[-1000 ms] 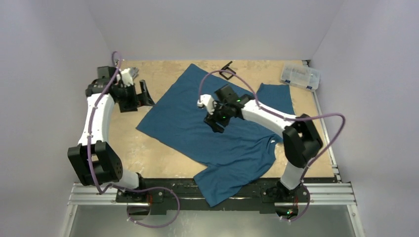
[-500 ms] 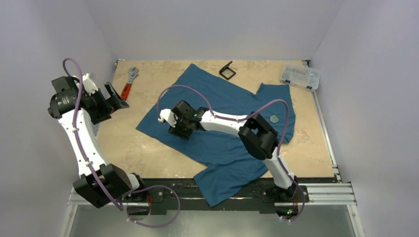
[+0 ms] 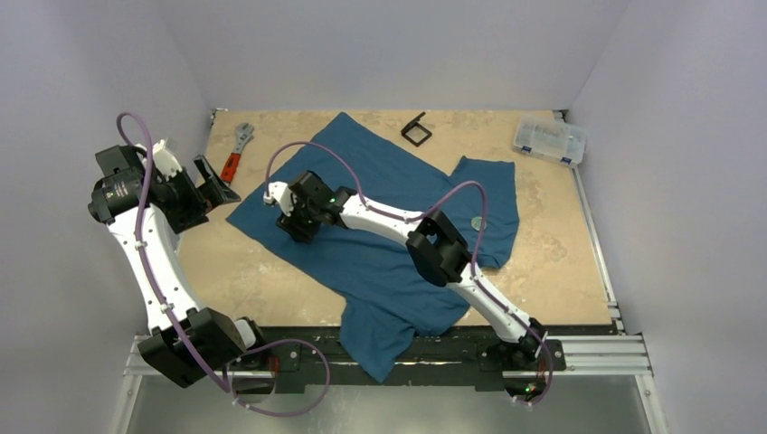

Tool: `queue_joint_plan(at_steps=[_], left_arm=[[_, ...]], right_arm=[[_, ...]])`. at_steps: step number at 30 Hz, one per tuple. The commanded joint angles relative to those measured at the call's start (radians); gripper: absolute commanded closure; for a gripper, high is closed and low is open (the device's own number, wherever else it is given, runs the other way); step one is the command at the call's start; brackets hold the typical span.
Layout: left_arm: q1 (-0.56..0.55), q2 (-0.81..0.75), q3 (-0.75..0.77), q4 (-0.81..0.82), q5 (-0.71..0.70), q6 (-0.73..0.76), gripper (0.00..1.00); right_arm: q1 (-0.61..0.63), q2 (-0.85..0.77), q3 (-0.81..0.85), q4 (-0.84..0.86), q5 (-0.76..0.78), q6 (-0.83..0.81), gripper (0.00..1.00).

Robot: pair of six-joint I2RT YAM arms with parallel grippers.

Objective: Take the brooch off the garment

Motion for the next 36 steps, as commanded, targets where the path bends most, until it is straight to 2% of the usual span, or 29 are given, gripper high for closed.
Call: queue_joint_plan(at_steps=[1,4,6,11,14,16,19,22,25,27,33,36], left_arm=[[0.006,0.005,0.049,-0.01,0.028,0.004,0.0],[0.007,0.0,0.048,-0.007,0.034,0.016,0.0],[0.006,-0.008,0.033,0.008,0.06,0.026,0.0],[-0.015,-0.047,-0.042,0.122,0.107,0.012,0.0],[-0.083,-0.075,-0.081,0.208,0.097,0.005,0.0],[-0.202,-0.08,-0.094,0.243,0.03,0.029,0.0],[-0.298,-0.079,-0.134,0.309,0.023,0.025,0.0],[-0.349,-0.042,-0.125,0.304,0.02,0.041,0.0],[-0.426,-0.01,-0.099,0.287,-0.007,0.088,0.0],[-0.486,0.007,-0.081,0.278,-0.029,0.107,0.0],[-0.684,0.052,-0.054,0.274,-0.11,0.207,0.0],[-0.741,0.074,-0.063,0.28,-0.129,0.227,0.0]], right_arm=[[0.032,0.089,0.139,0.036,-0.134,0.088,0.45],[0.035,0.062,0.146,0.15,-0.203,0.151,0.39],[0.017,-0.011,0.117,0.171,-0.205,0.166,0.35],[-0.126,-0.373,-0.201,0.261,-0.33,0.269,0.2],[-0.211,-0.56,-0.293,0.14,-0.345,0.249,0.1],[-0.27,-0.667,-0.396,0.049,-0.322,0.167,0.08],[-0.341,-0.838,-0.625,-0.045,-0.181,0.059,0.08],[-0.439,-0.974,-0.793,-0.104,-0.114,-0.031,0.13],[-0.537,-1.028,-0.866,-0.19,-0.076,-0.086,0.13],[-0.597,-1.061,-0.926,-0.184,-0.063,-0.103,0.13],[-0.685,-1.062,-0.987,-0.246,-0.164,-0.228,0.08],[-0.724,-1.034,-0.985,-0.293,-0.212,-0.279,0.09]])
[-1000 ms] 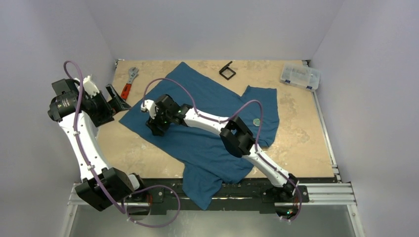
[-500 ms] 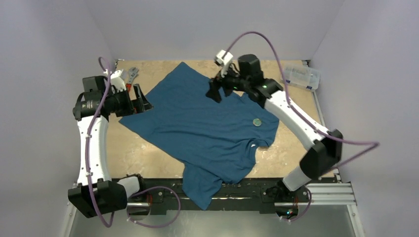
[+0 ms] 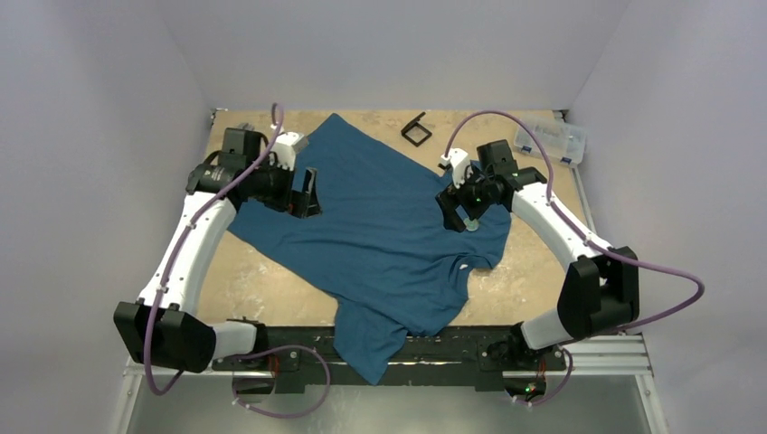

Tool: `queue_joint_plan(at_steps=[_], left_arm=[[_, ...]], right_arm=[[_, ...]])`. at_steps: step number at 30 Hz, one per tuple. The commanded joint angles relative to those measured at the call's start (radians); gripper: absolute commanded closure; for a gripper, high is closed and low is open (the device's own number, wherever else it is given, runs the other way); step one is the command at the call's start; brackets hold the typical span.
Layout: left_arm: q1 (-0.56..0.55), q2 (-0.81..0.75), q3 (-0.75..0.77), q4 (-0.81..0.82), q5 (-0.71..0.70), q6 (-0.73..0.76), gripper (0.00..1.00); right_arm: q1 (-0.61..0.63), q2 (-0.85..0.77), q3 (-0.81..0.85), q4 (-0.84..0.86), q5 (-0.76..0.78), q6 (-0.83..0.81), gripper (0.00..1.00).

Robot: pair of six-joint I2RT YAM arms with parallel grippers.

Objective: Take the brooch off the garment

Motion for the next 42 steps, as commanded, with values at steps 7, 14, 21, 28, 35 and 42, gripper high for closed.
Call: queue_joint_plan(at_steps=[7,14,21,28,35,42], left_arm=[[-0.127,0.063,0.03,0.053,-0.056,0.071,0.0],[-0.132,0.076,0.021,0.09,-0.057,0.054,0.0],[-0.132,0.093,0.039,0.113,-0.073,0.053,0.0],[-0.132,0.107,0.044,0.141,-0.071,0.043,0.0],[-0.132,0.115,0.051,0.147,-0.071,0.05,0.0],[-0.132,0.12,0.059,0.147,-0.068,0.054,0.0]], right_arm=[[-0.051,0.093,0.04,0.016,0.076,-0.125,0.15],[-0.051,0.196,0.083,0.002,0.148,-0.156,0.3],[-0.052,0.282,0.098,-0.012,0.197,-0.149,0.33],[-0.051,0.307,0.045,0.035,0.233,-0.147,0.36],[-0.052,0.335,0.034,0.057,0.251,-0.146,0.38],[-0.051,0.371,0.034,0.047,0.23,-0.141,0.42]])
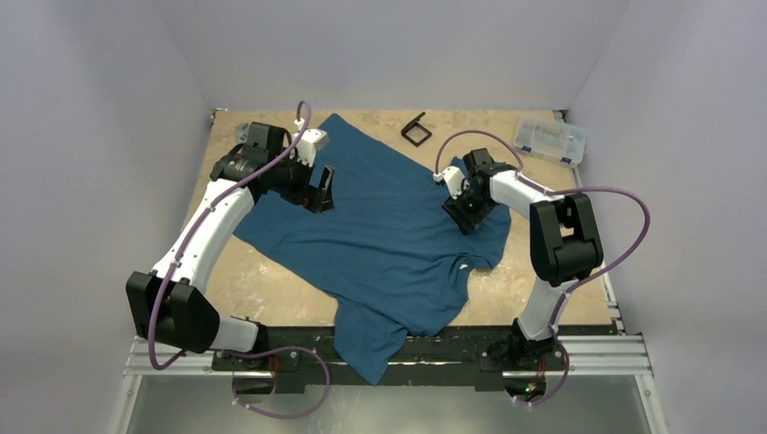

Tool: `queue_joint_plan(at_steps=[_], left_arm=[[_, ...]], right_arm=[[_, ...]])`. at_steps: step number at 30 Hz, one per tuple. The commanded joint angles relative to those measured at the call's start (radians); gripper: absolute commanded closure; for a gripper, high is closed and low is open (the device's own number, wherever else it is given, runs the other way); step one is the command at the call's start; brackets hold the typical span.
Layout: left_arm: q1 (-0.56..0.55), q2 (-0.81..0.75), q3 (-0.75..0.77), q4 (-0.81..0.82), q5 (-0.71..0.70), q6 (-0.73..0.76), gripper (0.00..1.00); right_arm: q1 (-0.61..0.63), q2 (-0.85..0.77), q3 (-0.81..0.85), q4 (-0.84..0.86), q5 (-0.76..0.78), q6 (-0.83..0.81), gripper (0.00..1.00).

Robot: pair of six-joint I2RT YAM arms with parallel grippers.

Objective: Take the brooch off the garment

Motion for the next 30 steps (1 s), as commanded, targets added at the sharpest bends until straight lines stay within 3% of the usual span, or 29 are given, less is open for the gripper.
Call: queue_joint_plan(at_steps=[1,6,19,24,30], left_arm=[[-0.006,0.003,0.046,0.029,0.003,0.009,0.0],[-0.006,-0.001,0.041,0.04,0.002,0.017,0.0],[-0.006,-0.056,-0.074,0.231,0.134,0.069,0.0],[-0.007,-0.068,-0.101,0.25,0.134,0.085,0.0],[-0.012,-0.081,-0.114,0.252,0.11,0.071,0.0]], right_arm=[[-0.002,0.017,0.004,-0.006,-0.012,0.0,0.44],[-0.002,-0.004,0.023,-0.052,-0.036,0.003,0.53],[-0.005,-0.048,0.099,-0.2,-0.189,-0.002,0.58],[-0.014,-0.07,0.09,-0.152,-0.134,0.025,0.51],[-0.03,-0.077,0.091,-0.089,-0.024,0.109,0.57]])
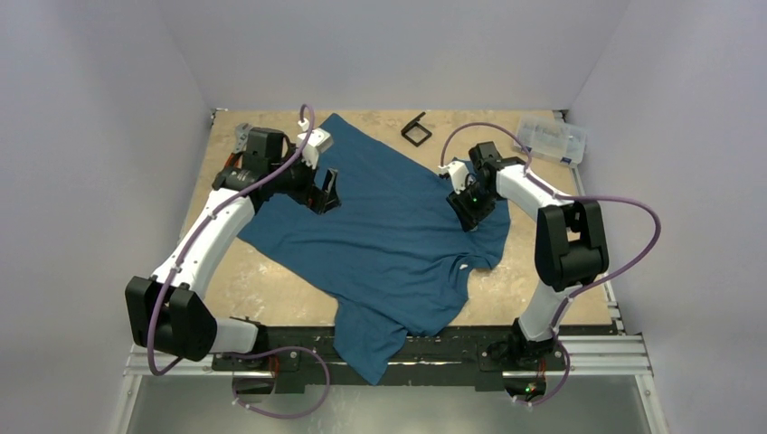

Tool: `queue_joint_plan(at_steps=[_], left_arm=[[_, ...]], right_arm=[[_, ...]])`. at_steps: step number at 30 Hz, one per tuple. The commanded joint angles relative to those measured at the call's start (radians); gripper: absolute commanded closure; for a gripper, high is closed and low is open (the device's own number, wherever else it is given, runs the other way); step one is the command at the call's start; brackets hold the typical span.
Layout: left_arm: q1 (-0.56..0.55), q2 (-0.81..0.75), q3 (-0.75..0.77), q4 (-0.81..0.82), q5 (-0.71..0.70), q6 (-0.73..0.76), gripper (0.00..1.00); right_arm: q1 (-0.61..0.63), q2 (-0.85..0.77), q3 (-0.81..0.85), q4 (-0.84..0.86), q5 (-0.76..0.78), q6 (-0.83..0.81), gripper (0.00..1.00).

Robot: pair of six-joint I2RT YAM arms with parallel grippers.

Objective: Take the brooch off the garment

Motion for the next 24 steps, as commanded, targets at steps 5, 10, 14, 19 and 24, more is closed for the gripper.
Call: queue_joint_plan(at_steps=[5,10,14,19,24], left_arm=[[-0.013,-0.04,-0.01,0.054,-0.02,-0.001,0.0],[-0.013,-0.04,-0.016,0.055,-0.023,-0.014,0.0],[-0.014,-0.032,-0.018,0.053,-0.025,-0.027,0.0],[-0.013,-0.03,-0.019,0.054,-0.024,-0.045,0.0],[-0.013,-0.029,-0.016,0.052,-0.025,-0.046,0.0]], right_arm=[[-0.012,-0.031,0.011,0.093,0.117,0.123,0.55],[-0.01,-0.062,-0.041,0.128,0.136,0.132,0.48],[-0.009,-0.045,-0.05,0.14,0.135,0.129,0.43],[-0.007,-0.039,-0.072,0.166,0.13,0.1,0.42],[-0.004,-0.004,-0.057,0.164,0.113,0.052,0.47]])
